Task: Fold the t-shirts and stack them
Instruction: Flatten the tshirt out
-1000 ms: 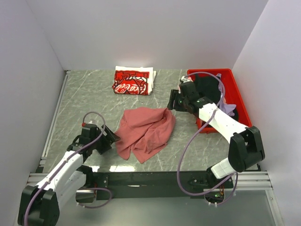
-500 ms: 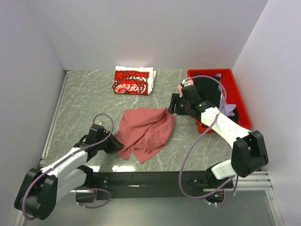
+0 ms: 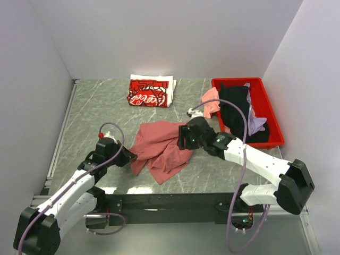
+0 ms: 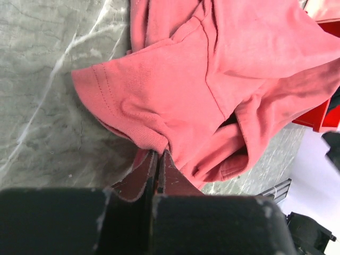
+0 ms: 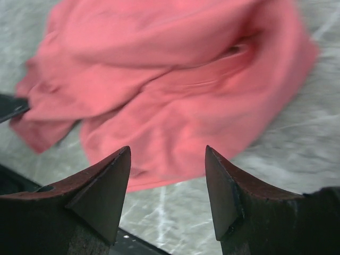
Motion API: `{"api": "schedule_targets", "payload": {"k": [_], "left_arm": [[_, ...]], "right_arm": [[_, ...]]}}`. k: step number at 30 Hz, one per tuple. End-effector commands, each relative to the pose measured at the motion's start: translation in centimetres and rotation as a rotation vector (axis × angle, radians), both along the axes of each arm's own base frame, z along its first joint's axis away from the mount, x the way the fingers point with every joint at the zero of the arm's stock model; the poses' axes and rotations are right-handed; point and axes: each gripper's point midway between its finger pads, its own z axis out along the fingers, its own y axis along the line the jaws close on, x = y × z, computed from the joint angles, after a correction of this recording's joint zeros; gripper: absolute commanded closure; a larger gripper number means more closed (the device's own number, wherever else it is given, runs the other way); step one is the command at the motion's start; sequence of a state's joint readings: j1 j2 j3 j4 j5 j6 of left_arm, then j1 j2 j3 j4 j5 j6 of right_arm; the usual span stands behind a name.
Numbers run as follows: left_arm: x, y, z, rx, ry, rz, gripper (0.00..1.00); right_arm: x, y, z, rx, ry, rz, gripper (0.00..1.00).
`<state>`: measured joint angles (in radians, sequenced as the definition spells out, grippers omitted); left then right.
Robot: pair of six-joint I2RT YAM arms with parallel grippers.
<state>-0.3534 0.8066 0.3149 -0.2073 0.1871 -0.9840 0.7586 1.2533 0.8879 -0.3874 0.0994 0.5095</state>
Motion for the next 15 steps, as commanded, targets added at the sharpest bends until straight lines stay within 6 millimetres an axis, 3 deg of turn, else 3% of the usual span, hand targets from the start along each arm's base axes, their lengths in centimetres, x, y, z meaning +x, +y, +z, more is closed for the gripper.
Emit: {"api": "schedule_targets", "payload": {"k": [1, 3, 4, 6, 7, 15], "left_arm": [[0.7, 0.1, 1.5, 0.019, -0.062, -0.008, 0.99], [0.7, 0.1, 1.5, 0.020, -0.057, -0.008, 0.99], [0.6, 0.1, 1.5, 0.019, -0.057, -0.007, 0.99], [0.6, 0.1, 1.6, 0.018, -0.058, -0.007, 0.99], [0.6, 0.1, 1.6, 0.018, -0.059, -0.005, 0.99], [0.7, 0.2, 1.9, 0.016, -0.073, 0.003, 0.99]], "right_arm": [[-1.0, 3.1, 1.1, 0.038, -0.050, 0.032, 0.35], [-2.3, 5.5, 1.5, 0.031, -0.055, 0.095, 0.35], [-2.4, 5.8, 0.3, -0.022, -0.043, 0.095, 0.35], [-3.4, 7.2, 0.3, -0.061, -0.030, 0.113, 0.35], [-3.1, 7.1, -0.8, -0.113, -0.025, 0.091, 0.35], [-3.7, 8.1, -3.1, -0.224, -0.007, 0.062, 0.34]]}}
